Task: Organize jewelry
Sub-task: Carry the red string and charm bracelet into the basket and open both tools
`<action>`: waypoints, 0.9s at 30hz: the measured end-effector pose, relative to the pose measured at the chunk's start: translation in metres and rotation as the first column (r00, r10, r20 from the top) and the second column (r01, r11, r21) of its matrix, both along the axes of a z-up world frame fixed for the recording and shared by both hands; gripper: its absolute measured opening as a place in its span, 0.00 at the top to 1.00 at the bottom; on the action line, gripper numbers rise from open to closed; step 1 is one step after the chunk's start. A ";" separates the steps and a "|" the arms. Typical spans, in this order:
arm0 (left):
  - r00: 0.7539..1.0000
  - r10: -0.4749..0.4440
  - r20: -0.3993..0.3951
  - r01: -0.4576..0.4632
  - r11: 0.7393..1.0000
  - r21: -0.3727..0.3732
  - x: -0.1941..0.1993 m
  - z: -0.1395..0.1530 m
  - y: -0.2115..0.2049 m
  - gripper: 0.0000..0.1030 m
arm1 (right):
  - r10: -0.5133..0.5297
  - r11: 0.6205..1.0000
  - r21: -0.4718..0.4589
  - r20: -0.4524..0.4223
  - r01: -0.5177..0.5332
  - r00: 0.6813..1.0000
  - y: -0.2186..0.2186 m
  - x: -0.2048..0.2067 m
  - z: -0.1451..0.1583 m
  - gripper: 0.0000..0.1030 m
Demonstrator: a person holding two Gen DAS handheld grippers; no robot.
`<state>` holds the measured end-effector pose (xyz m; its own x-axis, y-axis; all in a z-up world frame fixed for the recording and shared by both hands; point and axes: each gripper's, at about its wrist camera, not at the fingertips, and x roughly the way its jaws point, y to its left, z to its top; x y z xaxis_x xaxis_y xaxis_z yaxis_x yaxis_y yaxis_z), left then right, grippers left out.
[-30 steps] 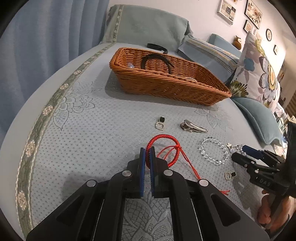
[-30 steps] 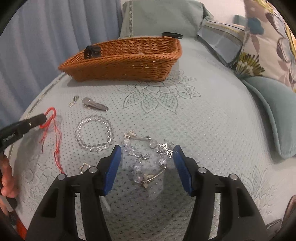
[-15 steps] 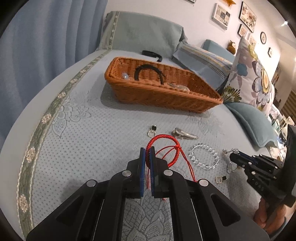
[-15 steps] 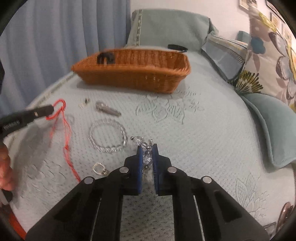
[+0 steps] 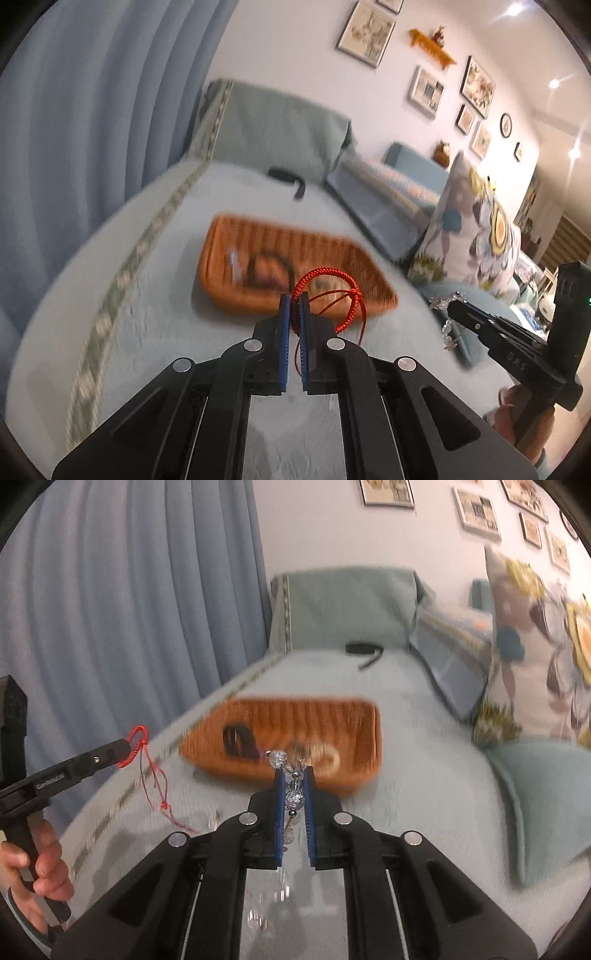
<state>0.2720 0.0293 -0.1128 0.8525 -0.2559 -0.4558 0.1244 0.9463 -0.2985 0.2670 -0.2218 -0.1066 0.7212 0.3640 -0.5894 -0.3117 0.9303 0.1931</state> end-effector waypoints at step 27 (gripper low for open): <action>0.995 0.043 -0.090 -0.041 0.999 0.022 0.179 -0.063 -0.008 0.97 | -0.033 0.999 0.022 -0.219 0.039 0.975 0.033 0.183 -0.104 0.92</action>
